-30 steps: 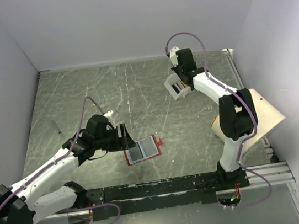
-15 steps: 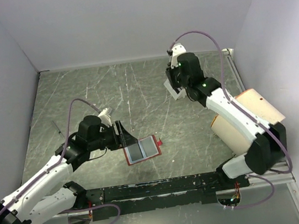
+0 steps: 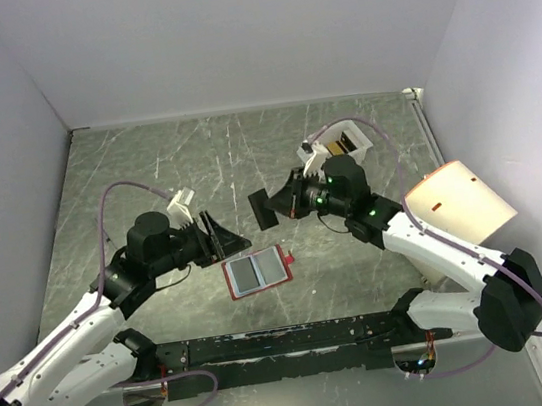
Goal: Put the credit cards into the card holder
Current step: Pick up the credit card from the storage box.
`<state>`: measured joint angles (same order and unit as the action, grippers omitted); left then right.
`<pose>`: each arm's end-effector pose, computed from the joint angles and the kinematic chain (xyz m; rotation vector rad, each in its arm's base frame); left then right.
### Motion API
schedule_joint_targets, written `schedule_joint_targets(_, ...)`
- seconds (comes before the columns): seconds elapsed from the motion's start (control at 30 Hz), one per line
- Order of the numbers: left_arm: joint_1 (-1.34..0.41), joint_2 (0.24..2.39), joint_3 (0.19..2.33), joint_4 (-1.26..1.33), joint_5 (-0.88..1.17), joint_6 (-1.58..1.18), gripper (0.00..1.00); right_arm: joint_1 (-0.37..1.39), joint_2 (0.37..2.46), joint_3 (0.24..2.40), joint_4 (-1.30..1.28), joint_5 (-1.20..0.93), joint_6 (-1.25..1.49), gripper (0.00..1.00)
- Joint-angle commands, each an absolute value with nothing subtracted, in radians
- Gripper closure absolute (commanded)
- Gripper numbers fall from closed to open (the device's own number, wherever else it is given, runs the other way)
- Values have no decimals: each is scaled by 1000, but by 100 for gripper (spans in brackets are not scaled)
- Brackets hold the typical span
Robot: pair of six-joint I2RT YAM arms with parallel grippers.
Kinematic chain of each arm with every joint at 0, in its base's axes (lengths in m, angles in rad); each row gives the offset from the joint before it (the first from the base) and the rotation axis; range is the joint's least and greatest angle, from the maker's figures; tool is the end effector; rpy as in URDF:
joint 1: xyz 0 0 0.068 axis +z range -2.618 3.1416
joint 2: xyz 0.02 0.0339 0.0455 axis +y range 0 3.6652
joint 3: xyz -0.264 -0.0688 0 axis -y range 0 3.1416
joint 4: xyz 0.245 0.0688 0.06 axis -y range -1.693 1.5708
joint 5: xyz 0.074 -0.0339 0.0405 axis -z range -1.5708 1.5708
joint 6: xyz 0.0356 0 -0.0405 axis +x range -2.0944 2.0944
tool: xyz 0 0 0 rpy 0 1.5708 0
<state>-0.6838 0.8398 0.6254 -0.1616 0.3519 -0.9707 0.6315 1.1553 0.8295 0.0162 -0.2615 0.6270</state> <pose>0.1440 -0.1332 0.2771 -0.0510 2.2110 -1.3637 0.2109 0.1656 0.3004 -0.1981 2.0154 1.0804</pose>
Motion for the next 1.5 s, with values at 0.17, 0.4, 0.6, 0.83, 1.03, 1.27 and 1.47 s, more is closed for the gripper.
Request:
schedule_joint_targets(0.17,-688,788,609,-79,276,-1046,27,681,1100,653,453,-495,970,100)
schedule_joint_targets(0.4,-689,783,536,79,285,-1068,30,692,1086,539,688,-534,1055,100)
schedule_joint_targets(0.6,-689,780,521,163,317,-1071,52,696,1107,530,662,-542,1041,100)
schedule_joint_targets(0.83,-688,774,488,240,354,-1078,92,697,1142,524,650,-572,1032,99)
schedule_joint_targets(1.03,-688,777,441,310,388,-1087,93,698,1151,570,522,-551,952,85)
schedule_joint_targets(1.27,-688,753,445,107,330,-1026,93,697,1104,598,294,-360,844,53)
schedule_joint_targets(1.47,-688,767,410,12,336,-1010,93,699,1145,620,106,-227,731,46)
